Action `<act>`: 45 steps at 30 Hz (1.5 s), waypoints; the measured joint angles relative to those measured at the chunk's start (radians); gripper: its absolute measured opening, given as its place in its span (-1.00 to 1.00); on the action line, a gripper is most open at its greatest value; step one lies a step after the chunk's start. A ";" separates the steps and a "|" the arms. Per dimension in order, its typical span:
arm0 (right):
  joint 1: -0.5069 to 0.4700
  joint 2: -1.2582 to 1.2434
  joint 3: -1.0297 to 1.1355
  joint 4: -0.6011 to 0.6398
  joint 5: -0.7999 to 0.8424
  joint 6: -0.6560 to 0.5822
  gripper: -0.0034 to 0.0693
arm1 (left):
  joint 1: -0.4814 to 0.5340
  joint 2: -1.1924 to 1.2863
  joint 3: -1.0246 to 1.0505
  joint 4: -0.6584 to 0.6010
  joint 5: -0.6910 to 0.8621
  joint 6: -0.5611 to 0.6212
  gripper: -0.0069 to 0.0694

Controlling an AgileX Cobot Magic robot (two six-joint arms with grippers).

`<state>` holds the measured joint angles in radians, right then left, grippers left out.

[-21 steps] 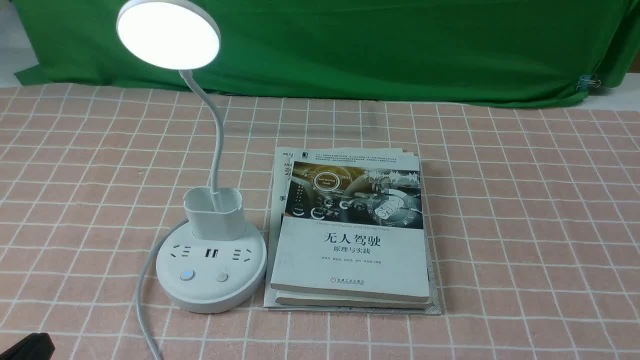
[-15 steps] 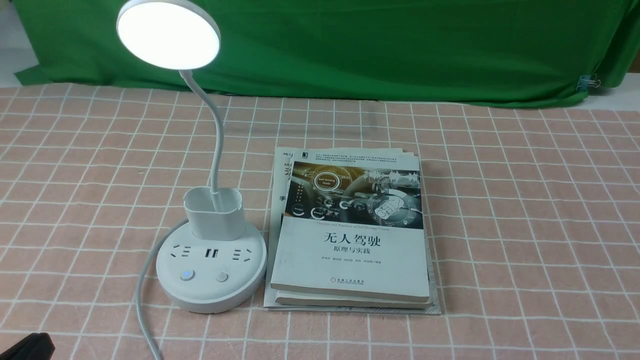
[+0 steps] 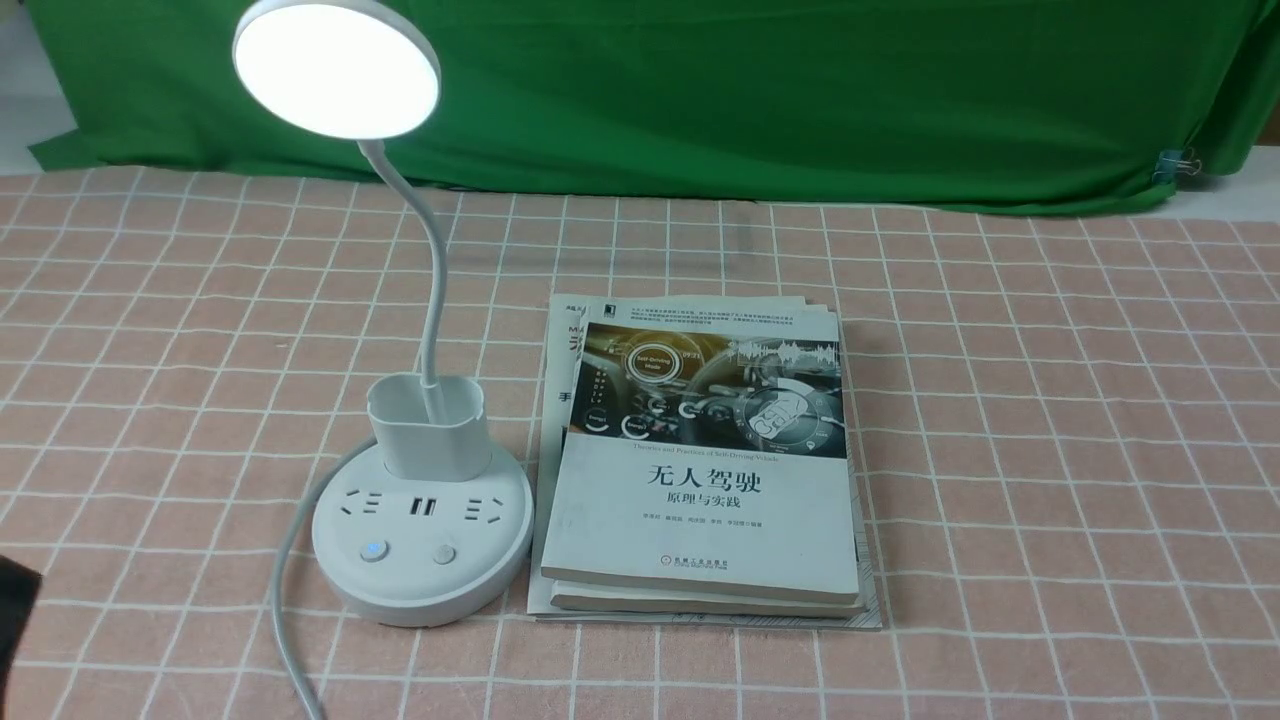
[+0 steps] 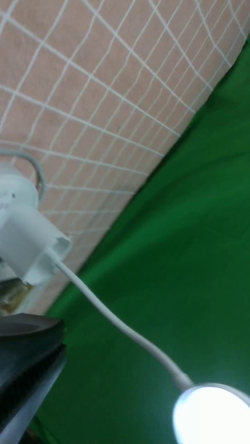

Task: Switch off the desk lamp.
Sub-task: Use the left arm to press the button switch on the lamp holder

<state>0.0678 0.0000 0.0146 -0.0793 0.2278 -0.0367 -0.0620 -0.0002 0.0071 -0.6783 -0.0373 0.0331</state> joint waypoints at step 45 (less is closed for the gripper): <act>0.000 0.000 0.000 0.000 0.000 0.000 -0.25 | -0.339 1.748 -1.219 0.587 0.979 0.005 -0.80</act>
<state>0.0678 0.0000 0.0146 -0.0792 0.2278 -0.0367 -0.4015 1.7480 -1.2116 -0.0909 0.9421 0.0379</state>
